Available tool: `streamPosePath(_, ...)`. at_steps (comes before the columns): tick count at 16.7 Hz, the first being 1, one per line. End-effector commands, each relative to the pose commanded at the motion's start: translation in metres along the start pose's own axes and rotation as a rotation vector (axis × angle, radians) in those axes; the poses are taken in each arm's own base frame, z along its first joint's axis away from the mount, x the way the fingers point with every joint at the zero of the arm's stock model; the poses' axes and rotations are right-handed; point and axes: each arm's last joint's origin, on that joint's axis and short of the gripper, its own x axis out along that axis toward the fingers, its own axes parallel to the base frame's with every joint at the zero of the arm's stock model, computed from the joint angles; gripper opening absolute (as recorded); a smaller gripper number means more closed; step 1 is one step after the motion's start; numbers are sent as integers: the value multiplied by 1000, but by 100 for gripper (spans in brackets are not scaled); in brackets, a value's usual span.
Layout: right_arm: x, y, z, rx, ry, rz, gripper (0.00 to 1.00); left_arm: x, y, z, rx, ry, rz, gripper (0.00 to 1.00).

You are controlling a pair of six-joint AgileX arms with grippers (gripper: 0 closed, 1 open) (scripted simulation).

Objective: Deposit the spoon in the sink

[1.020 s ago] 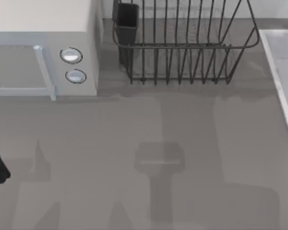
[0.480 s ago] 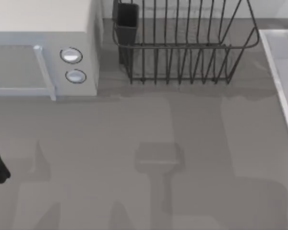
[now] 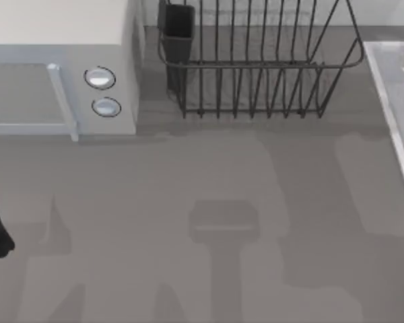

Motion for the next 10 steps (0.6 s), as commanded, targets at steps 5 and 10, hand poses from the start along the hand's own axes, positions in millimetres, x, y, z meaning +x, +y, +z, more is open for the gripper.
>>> streamPosePath(5, 0, 0, 0, 0, 0, 0, 8, 0, 0, 0, 0, 0, 0, 100)
streamPosePath(10, 0, 0, 0, 0, 0, 0, 45, 0, 0, 0, 0, 0, 0, 100)
